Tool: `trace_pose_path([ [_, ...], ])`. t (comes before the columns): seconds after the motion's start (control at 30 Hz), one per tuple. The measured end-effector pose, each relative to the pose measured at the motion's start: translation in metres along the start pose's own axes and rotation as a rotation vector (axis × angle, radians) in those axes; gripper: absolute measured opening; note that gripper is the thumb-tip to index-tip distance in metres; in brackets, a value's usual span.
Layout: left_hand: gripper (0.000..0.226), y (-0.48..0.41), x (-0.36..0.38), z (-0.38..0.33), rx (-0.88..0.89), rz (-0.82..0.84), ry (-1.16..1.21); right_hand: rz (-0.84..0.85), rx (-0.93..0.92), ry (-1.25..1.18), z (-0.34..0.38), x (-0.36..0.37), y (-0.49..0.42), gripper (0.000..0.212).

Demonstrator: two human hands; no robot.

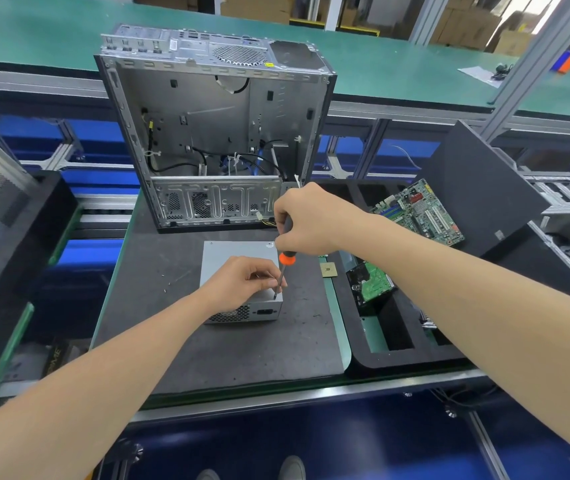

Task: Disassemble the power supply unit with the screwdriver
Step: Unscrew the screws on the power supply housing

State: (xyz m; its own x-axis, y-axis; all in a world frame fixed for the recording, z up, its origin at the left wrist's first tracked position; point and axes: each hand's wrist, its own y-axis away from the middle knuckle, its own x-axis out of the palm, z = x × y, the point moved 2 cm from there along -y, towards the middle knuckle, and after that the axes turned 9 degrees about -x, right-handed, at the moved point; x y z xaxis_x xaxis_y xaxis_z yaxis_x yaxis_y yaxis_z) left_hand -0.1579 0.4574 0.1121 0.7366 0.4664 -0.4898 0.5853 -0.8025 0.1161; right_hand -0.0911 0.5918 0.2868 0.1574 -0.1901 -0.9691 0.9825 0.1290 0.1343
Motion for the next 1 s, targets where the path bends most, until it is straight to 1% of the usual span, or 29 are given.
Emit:
trace_pose_path([
  [0.13, 0.018, -0.001, -0.001, 0.003, 0.004, 0.017, 0.012, 0.000, -0.010, 0.022, 0.003, -0.001, 0.000, 0.014],
  [0.23, 0.017, -0.002, -0.001, 0.005, 0.010, 0.037, 0.057, 0.059, -0.110, 0.061, 0.008, -0.002, 0.002, 0.010],
  [0.33, 0.023, -0.002, -0.002, 0.007, 0.026, 0.054, 0.080, 0.122, -0.215, 0.099, 0.014, -0.004, 0.002, 0.011],
  [0.43, 0.024, -0.001, -0.002, 0.007, 0.017, 0.110, 0.082, 0.134, -0.273, 0.118, 0.019, 0.000, 0.003, 0.012],
  [0.5, 0.022, 0.000, -0.002, 0.007, 0.022, 0.104, 0.044, 0.123, -0.272, 0.112, 0.021, 0.002, 0.003, 0.011],
  [0.53, 0.023, 0.000, -0.002, 0.007, 0.029, 0.084, 0.006, 0.103, -0.247, 0.105, 0.022, 0.003, 0.002, 0.012],
  [0.57, 0.024, 0.000, -0.001, 0.006, 0.037, 0.061, -0.036, 0.064, -0.195, 0.103, 0.022, 0.003, 0.001, 0.020],
  [0.63, 0.027, -0.001, 0.001, 0.005, 0.041, 0.037, -0.087, -0.061, -0.007, 0.140, 0.021, 0.003, -0.003, 0.045],
  [0.67, 0.028, -0.002, 0.002, 0.005, 0.038, 0.040, -0.095, -0.103, 0.096, 0.176, 0.021, 0.002, -0.005, 0.052],
  [0.7, 0.029, -0.003, 0.002, 0.005, 0.036, 0.047, -0.098, -0.098, 0.172, 0.197, 0.021, 0.004, -0.007, 0.053],
  [0.77, 0.029, -0.003, 0.002, 0.005, 0.048, 0.057, -0.114, -0.001, 0.216, 0.169, 0.022, 0.009, -0.012, 0.046],
  [0.8, 0.028, -0.003, 0.001, 0.005, 0.059, 0.060, -0.125, 0.041, 0.198, 0.156, 0.022, 0.009, -0.013, 0.039],
  [0.87, 0.025, -0.003, -0.001, 0.006, 0.066, 0.081, -0.131, 0.073, 0.132, 0.182, 0.022, 0.006, -0.015, 0.028],
  [0.97, 0.021, -0.004, -0.004, 0.005, 0.065, 0.130, -0.117, 0.113, -0.038, 0.231, 0.021, 0.001, -0.013, 0.034],
  [1.0, 0.020, -0.004, -0.005, 0.004, 0.069, 0.144, -0.110, 0.143, -0.113, 0.244, 0.021, 0.000, -0.013, 0.032],
])
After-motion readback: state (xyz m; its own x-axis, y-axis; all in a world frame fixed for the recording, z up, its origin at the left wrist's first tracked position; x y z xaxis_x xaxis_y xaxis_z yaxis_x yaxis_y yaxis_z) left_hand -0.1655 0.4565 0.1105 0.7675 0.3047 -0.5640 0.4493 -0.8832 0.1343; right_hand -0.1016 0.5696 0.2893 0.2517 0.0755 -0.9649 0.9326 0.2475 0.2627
